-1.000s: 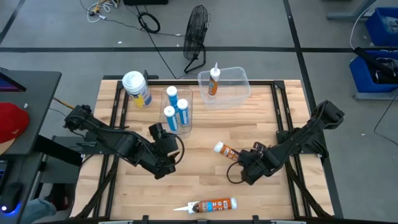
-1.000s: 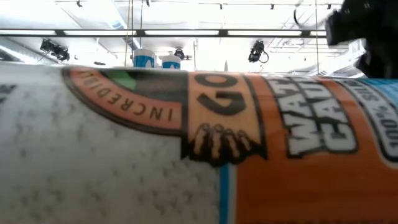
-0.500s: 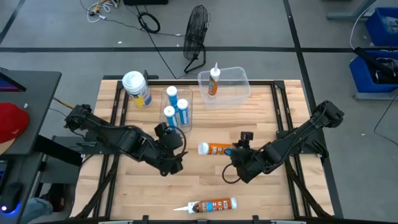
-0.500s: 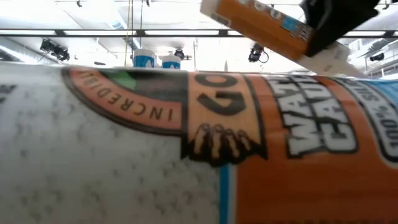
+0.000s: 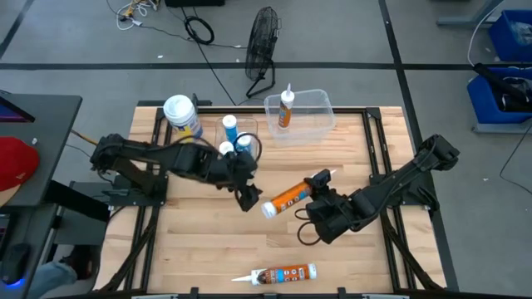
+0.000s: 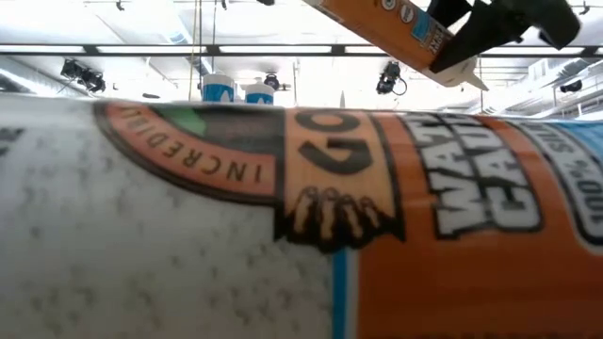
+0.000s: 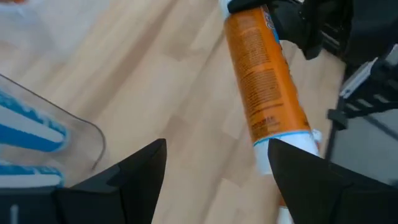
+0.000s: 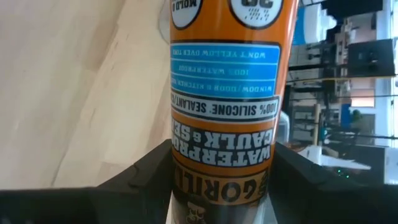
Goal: Pick & place silicon tubes, Sealant and Lysol wipes
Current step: Put the top orange sealant into the white bin
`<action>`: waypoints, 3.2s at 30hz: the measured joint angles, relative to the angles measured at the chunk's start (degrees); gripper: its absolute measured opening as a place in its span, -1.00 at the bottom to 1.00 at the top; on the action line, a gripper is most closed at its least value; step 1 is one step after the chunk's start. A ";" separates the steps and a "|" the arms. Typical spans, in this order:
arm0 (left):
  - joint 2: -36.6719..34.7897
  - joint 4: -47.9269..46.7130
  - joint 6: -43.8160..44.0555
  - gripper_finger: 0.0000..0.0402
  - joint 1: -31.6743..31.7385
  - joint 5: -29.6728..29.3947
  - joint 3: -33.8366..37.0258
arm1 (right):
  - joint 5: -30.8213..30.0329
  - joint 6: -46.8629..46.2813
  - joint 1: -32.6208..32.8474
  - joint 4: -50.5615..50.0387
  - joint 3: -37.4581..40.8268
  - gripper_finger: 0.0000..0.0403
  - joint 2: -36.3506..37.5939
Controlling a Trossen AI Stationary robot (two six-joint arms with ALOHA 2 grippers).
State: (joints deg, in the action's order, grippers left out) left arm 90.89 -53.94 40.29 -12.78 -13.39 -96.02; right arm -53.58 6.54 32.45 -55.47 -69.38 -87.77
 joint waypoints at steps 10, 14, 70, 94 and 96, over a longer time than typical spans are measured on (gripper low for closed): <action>0.95 7.78 2.46 0.43 5.93 17.20 -0.05 | -7.01 11.65 -2.03 3.15 0.00 0.02 0.00; 2.21 9.76 2.58 0.43 7.06 20.43 -0.03 | -9.16 16.18 -2.03 5.73 0.00 0.02 0.00; 8.53 8.72 -8.28 0.20 6.50 27.70 0.01 | -19.18 35.59 -2.19 17.58 0.09 0.05 -0.09; 8.68 9.27 -18.02 0.17 5.65 22.86 0.03 | -25.48 31.22 1.63 17.43 -0.04 0.74 0.07; 8.66 9.25 -18.44 0.17 5.65 22.96 0.03 | -25.95 29.47 2.64 16.87 -0.04 0.74 0.07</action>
State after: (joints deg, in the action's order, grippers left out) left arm 99.55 -44.69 21.85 -7.14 9.56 -95.98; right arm -79.53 36.01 35.09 -38.60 -69.43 -87.70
